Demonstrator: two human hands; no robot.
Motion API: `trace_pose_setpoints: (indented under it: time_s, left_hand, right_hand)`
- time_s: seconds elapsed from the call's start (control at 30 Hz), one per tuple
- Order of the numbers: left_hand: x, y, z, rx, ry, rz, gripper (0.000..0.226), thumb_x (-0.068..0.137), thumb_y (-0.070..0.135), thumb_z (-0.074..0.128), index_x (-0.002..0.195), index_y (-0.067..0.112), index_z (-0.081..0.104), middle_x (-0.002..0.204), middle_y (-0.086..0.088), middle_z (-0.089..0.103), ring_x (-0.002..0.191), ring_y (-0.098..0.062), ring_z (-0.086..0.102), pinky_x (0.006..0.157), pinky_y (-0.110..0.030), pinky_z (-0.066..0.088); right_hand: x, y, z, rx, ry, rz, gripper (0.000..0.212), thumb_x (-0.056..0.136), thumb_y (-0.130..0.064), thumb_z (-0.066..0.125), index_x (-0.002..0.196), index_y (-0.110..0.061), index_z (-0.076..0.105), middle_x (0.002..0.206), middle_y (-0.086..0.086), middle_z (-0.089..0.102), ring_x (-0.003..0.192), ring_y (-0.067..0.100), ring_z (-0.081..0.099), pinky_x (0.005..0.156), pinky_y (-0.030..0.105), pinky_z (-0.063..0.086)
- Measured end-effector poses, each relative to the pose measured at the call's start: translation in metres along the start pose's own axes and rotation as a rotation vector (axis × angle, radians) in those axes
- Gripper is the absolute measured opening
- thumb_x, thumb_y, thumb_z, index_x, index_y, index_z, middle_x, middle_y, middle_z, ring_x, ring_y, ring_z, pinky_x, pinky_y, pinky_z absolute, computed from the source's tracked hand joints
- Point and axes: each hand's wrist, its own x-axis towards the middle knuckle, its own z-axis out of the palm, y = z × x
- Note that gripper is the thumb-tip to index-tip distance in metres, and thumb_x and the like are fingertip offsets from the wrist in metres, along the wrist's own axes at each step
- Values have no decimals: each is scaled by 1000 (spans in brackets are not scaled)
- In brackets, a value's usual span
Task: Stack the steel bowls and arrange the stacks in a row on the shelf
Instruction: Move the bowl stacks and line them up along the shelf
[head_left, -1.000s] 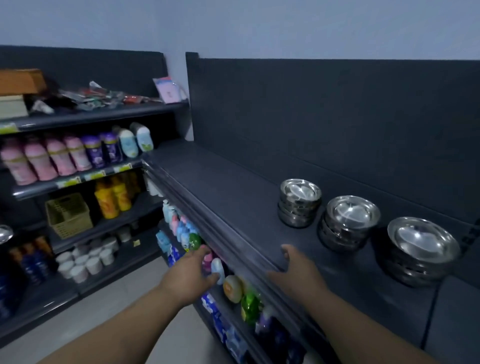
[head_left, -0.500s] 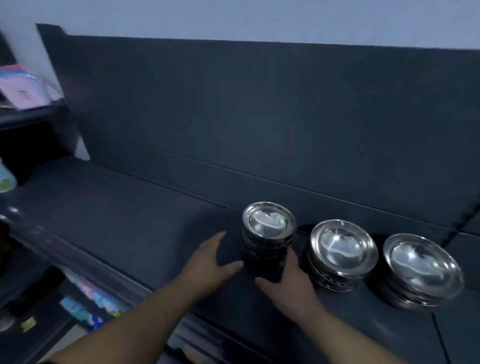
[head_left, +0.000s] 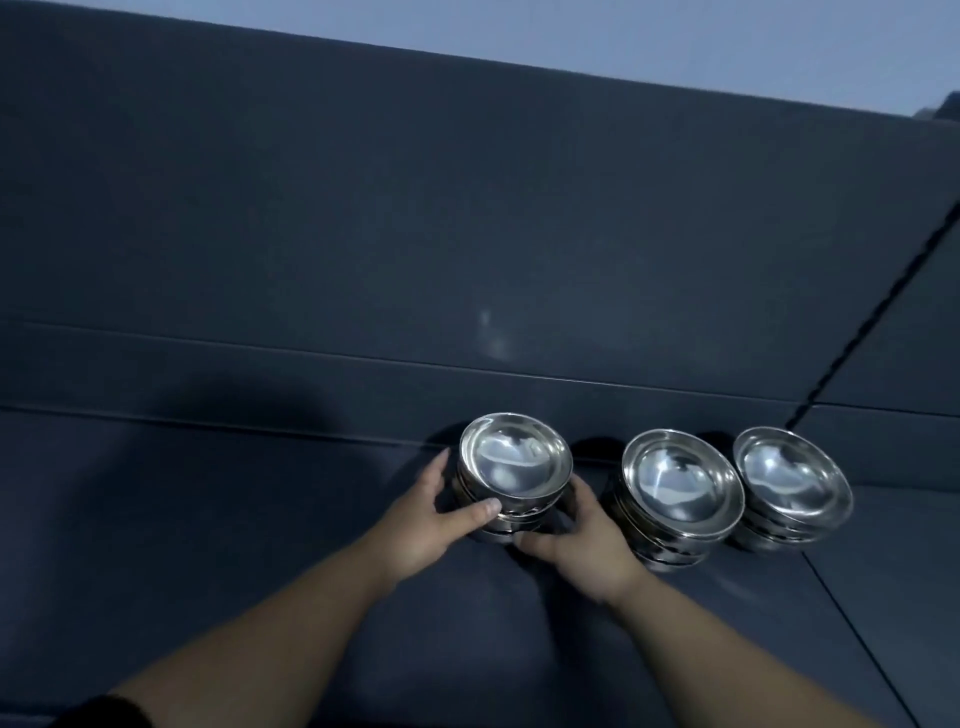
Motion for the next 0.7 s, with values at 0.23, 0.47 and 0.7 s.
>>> trace_pose_setpoints:
  time_s: [0.23,0.47,0.7]
  left_hand:
    - [-18,7,12,-109,-18,19,86,59,62,75,135,41,39,120,23,63,112,6,57,104,-33,45]
    - [-67,18,56,-64,-13,15,79,60,61,75,130,43,43,117,24,65,111,3,59,103,-36,46]
    - [-128,53,175,-67,-104,79,81,65,56,78,134,41,40,116,24,62,114,-1,56,106,-38,43]
  right_hand:
    - [-23,1,4,162,-60,-11,105,41,-32,88,136,-21,43,125,-8,63,112,10,63,101,38,50]
    - [-91,12,-24,219,-73,-23,96,48,-33,84,135,-23,45,123,-9,65,113,9,62,103,37,49]
    - [-206,55,-128,409,-41,11,53,82,-17,70,129,-31,51,116,-11,70,107,13,67,98,36,51]
